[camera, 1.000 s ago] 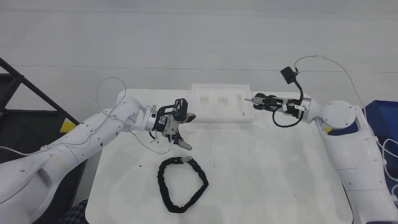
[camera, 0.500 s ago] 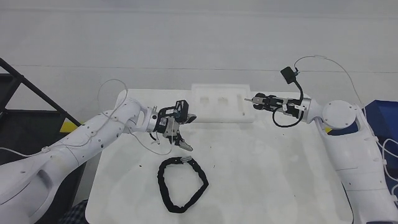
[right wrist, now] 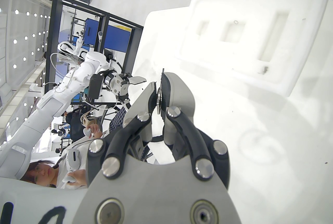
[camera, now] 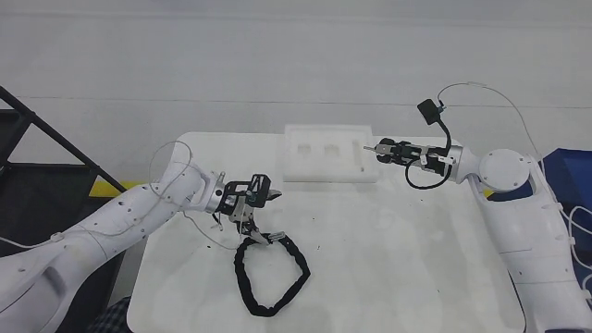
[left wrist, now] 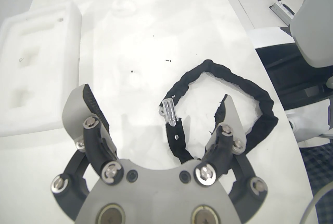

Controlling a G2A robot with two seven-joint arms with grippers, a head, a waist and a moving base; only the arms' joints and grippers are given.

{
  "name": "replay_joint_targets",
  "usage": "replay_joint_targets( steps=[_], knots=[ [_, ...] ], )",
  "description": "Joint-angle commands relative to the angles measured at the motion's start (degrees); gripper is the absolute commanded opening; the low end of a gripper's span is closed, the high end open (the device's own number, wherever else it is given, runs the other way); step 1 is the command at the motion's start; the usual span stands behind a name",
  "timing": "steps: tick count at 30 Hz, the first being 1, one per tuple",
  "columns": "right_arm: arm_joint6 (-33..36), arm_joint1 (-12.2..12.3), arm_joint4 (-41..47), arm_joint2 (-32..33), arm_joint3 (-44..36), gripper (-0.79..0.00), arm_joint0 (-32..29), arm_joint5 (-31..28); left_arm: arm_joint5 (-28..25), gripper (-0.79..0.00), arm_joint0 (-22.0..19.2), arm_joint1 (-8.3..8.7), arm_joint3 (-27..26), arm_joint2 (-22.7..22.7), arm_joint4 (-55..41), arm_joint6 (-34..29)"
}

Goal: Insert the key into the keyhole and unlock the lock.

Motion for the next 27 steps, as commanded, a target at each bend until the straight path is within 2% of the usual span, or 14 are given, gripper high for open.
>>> replay_joint_targets(
  steps=[1, 6, 10, 15, 21, 27],
  knots=[
    [0.00, 0.00, 0.00, 0.00, 0.00, -0.785, 0.00, 0.00, 0.00, 0.000, -0.32, 0.53, 0.43, 1.13, 2.30, 1.89],
    [0.00, 0.00, 0.00, 0.00, 0.00, -0.785, 0.00, 0.00, 0.00, 0.000, -0.34, 1.15, 1.10, 2.05, 5.65, 5.15],
    [0.00, 0.00, 0.00, 0.00, 0.00, -0.785, 0.00, 0.00, 0.00, 0.000, 0.84, 0.80, 1.11, 2.05, 9.43, 6.06],
    [0.00, 0.00, 0.00, 0.00, 0.00, -0.785, 0.00, 0.00, 0.00, 0.000, 1.81, -1.18, 4.37, 2.05, 6.86, 5.85],
    [0.00, 0.00, 0.00, 0.00, 0.00, -0.785, 0.00, 0.00, 0.00, 0.000, 2.45, -4.32, 7.68, 2.05, 3.47, 2.14],
    [0.00, 0.00, 0.00, 0.00, 0.00, -0.785, 0.00, 0.00, 0.00, 0.000, 2.45, -4.32, 7.68, 2.05, 3.47, 2.14]
  ],
)
